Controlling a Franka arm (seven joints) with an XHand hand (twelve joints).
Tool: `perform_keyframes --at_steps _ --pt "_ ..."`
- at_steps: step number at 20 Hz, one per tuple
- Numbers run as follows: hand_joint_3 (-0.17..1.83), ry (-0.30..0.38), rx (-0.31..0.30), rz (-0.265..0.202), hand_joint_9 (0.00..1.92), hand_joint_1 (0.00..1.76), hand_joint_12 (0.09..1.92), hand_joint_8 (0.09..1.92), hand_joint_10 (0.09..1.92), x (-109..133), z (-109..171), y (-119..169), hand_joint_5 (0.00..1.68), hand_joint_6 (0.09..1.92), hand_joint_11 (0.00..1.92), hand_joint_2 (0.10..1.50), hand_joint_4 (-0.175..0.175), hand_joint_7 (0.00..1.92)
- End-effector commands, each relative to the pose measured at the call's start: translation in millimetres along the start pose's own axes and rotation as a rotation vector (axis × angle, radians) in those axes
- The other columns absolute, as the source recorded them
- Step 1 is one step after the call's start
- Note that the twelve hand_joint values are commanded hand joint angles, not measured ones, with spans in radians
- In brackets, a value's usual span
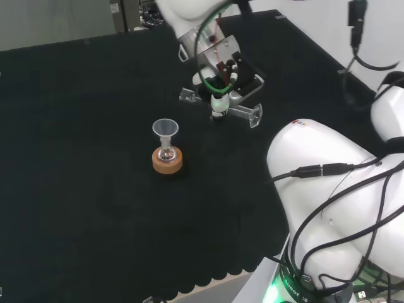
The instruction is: Put the graduated cylinder back on the table.
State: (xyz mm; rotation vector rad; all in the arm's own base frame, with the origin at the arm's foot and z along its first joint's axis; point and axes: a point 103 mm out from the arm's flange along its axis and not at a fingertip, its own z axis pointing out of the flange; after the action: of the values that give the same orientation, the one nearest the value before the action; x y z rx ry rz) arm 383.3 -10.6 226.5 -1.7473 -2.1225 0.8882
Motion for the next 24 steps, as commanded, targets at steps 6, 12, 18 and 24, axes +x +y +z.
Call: perform_keyframes --at_steps 6,12,18,24 --pt "0.0 0.255 -0.231 -0.177 1.53 1.27 0.79 0.89 0.09 4.9 -5.8 10.2 1.03 0.91 1.22 1.08 -0.175 1.08" --pt "0.0 0.311 -0.272 -0.216 1.53 1.27 0.79 0.89 0.09 0.5 -14.3 35.6 1.03 0.91 1.22 1.08 -0.175 1.08" --pt "0.0 0.37 -0.335 -0.252 1.53 1.27 0.79 0.89 0.09 -4.3 -25.6 70.1 1.03 0.91 1.22 1.08 -0.175 1.07" --pt "0.0 0.434 -0.421 -0.257 1.53 1.27 0.8 0.9 0.09 -13.0 -31.7 95.9 1.03 0.92 1.22 1.08 -0.175 1.07"
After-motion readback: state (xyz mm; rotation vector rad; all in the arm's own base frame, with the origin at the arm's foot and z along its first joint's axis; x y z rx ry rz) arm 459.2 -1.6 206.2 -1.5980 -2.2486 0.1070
